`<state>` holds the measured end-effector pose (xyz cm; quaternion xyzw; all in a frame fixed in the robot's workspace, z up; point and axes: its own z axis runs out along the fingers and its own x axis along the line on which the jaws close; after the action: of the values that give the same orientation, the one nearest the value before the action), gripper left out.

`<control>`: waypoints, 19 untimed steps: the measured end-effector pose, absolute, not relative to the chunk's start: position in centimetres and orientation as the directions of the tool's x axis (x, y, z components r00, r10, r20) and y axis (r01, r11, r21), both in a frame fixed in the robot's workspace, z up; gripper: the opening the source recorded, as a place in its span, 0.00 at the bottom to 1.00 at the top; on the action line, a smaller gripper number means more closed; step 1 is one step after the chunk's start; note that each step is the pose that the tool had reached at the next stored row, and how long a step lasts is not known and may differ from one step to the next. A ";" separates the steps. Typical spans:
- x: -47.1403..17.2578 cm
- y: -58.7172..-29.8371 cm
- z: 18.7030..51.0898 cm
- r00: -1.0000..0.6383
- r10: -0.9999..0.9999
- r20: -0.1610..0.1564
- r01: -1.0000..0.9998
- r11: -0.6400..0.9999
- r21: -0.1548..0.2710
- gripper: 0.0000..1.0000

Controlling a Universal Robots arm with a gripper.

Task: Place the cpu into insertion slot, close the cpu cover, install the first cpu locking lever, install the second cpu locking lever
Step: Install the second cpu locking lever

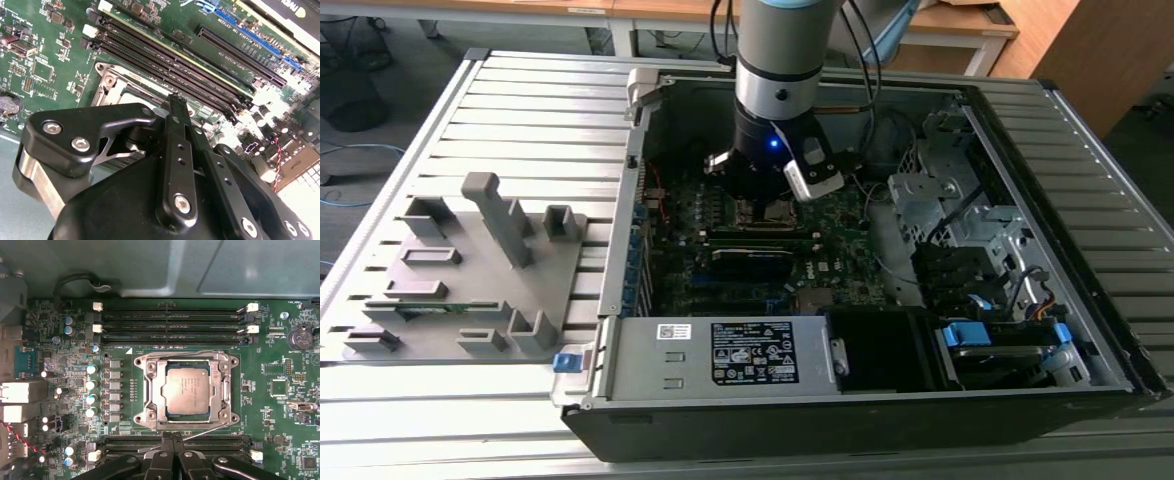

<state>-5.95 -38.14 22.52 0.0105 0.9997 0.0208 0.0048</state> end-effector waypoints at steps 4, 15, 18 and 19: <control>-6.0 -38.1 22.5 -1.000 0.021 -0.009 0.021 0.999 0.042 0.11; -6.0 -38.1 22.2 -1.000 0.021 -0.009 0.021 0.999 0.042 0.11; -6.0 -38.1 22.2 -1.000 0.021 -0.009 0.021 0.999 0.042 0.11; -6.0 -38.1 22.2 -1.000 0.021 -0.009 0.021 0.999 0.042 0.11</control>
<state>-5.96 -38.14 22.15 0.0105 0.9997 0.0208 0.0048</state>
